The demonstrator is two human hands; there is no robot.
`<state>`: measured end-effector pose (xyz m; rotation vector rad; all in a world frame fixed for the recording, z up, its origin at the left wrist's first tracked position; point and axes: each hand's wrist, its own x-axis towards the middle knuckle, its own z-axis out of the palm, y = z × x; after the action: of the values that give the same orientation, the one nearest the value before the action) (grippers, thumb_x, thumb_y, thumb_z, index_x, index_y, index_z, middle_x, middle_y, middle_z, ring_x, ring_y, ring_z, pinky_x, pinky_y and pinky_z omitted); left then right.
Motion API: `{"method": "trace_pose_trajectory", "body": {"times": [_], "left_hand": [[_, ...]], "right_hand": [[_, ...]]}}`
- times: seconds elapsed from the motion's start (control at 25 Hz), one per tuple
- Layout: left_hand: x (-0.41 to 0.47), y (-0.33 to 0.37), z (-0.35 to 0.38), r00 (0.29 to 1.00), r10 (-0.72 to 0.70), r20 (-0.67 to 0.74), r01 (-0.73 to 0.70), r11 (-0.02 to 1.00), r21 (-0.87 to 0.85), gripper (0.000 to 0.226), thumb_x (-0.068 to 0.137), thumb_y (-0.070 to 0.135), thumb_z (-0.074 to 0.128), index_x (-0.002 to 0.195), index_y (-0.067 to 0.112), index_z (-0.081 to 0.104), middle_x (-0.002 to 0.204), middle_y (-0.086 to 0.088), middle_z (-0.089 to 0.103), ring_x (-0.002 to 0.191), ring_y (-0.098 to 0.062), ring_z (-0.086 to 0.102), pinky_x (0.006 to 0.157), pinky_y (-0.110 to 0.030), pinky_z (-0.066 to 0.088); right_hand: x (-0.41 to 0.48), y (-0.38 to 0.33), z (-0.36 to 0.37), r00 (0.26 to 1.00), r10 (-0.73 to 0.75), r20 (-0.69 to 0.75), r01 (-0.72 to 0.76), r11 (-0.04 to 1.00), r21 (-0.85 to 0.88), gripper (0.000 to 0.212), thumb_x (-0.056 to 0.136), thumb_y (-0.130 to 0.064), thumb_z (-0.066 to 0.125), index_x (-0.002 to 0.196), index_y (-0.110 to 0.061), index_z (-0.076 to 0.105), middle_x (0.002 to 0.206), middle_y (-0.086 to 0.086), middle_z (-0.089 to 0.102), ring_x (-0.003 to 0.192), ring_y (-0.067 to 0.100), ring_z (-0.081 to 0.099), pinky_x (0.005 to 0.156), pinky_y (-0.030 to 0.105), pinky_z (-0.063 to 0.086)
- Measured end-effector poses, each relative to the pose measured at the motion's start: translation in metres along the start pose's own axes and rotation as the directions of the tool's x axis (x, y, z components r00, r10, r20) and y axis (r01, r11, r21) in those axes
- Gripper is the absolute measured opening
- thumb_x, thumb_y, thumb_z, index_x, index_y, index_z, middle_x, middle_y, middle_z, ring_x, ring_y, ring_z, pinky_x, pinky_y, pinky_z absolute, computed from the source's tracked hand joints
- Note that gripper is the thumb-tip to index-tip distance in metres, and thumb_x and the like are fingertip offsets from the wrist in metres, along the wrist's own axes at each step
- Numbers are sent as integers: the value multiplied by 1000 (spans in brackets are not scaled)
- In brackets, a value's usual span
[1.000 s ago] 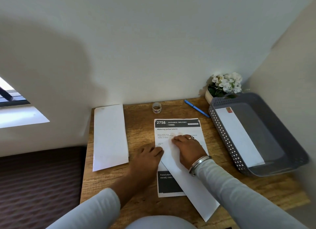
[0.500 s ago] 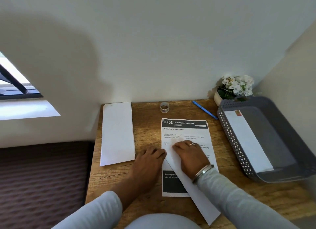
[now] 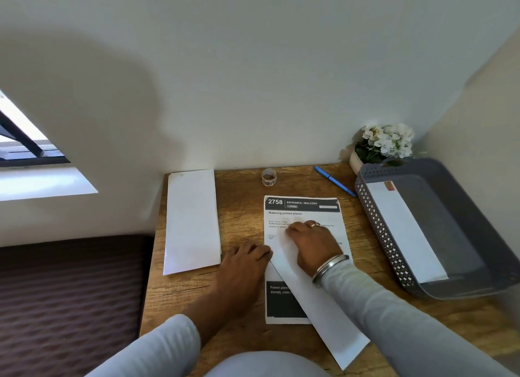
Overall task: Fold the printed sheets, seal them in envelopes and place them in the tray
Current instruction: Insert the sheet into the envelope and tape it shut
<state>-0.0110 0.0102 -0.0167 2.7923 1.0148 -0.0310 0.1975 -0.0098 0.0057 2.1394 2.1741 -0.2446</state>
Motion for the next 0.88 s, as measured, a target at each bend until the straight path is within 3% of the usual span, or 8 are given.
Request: {"method": "trace_pose_trajectory", "body": {"times": [0.12, 0.24, 0.44, 0.64, 0.88], "left_hand": [[0, 1, -2, 1000, -12, 12, 12, 1000, -5, 69, 94, 42, 62, 153, 24, 31, 159, 1, 32, 147, -26, 22, 118, -49, 23], [1, 4, 0, 999, -36, 4, 36, 999, -4, 64, 96, 41, 60, 151, 22, 34, 158, -1, 35, 146, -27, 25, 118, -50, 24], [15, 9, 1, 1000, -6, -31, 7, 999, 38, 44, 92, 30, 66, 132, 14, 59, 134, -7, 61, 127, -29, 50, 106, -47, 43], [45, 17, -7, 998, 30, -62, -28, 999, 35, 52, 95, 27, 59, 144, 15, 46, 143, -6, 51, 131, -28, 43, 109, -44, 38], [10, -5, 9, 998, 44, -43, -43, 999, 25, 61, 86, 35, 73, 141, 18, 53, 144, -5, 55, 136, -29, 46, 108, -50, 40]], "right_hand": [[6, 12, -8, 997, 77, 21, -77, 997, -5, 59, 83, -11, 51, 141, -20, 48, 144, 0, 48, 126, 27, 46, 106, 42, 40], [-7, -1, 1, 1000, -18, 9, 18, 1000, 3, 58, 81, -8, 52, 138, -17, 52, 141, 1, 52, 125, 26, 47, 106, 41, 41], [-17, 4, 13, 999, 9, -35, -3, 988, 156, 58, 77, -5, 55, 134, -18, 60, 138, 0, 58, 127, 26, 50, 107, 41, 43], [-15, 6, 11, 998, 20, -63, -5, 975, 220, 50, 78, -9, 56, 126, -16, 66, 130, 2, 64, 121, 26, 55, 105, 40, 44], [-15, 6, 11, 996, 32, -78, -16, 982, 186, 53, 78, -9, 54, 129, -18, 63, 133, -1, 61, 123, 26, 52, 104, 39, 44]]}}
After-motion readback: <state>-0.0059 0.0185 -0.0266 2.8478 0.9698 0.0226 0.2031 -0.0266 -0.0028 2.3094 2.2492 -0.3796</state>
